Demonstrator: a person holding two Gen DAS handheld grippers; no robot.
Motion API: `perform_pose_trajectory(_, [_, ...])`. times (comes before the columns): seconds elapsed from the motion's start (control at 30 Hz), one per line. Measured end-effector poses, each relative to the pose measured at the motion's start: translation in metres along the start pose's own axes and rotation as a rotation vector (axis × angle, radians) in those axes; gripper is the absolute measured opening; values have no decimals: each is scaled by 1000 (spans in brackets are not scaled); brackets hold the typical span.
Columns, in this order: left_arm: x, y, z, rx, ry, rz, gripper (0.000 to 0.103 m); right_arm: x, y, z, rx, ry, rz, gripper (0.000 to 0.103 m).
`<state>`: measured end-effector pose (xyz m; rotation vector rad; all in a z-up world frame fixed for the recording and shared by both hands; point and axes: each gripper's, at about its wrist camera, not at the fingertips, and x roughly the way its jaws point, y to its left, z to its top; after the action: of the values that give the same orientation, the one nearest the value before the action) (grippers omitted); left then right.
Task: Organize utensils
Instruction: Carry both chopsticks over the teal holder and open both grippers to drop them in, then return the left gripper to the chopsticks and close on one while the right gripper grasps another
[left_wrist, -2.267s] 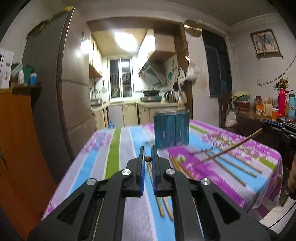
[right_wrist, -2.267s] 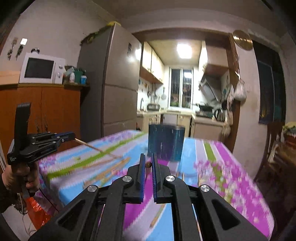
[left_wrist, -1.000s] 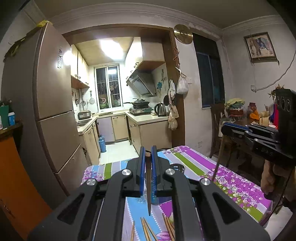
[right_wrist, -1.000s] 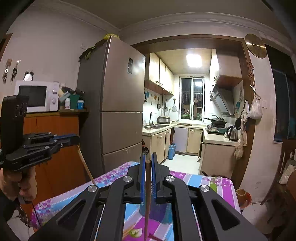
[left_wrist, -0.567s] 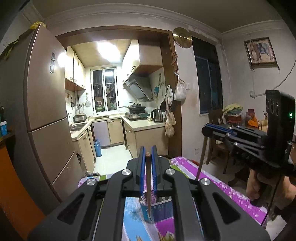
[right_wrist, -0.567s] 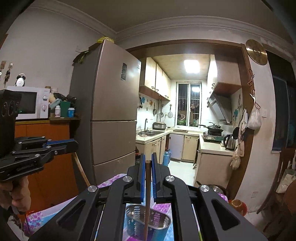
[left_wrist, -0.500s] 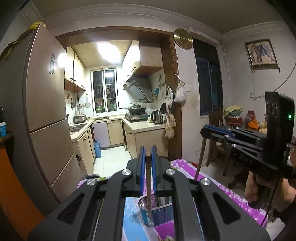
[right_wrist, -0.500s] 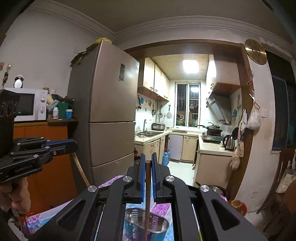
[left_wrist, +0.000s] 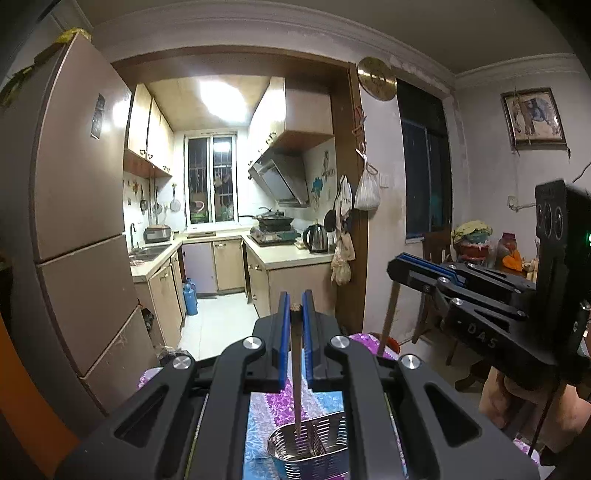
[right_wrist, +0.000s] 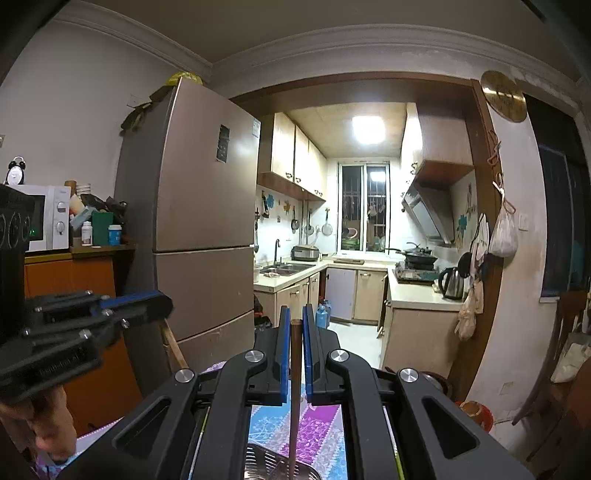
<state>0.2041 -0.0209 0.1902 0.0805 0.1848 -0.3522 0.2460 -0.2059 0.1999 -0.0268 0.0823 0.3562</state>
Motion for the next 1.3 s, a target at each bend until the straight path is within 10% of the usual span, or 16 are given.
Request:
perform_pose_trajectory(0.83, [53, 5, -34, -19, 89, 7, 6, 42, -4, -60, 20, 95, 12, 8])
perform_pose_trajectory(1.3, [1, 9, -43, -45, 40, 2, 7, -35, 15, -40, 16, 33, 6, 25])
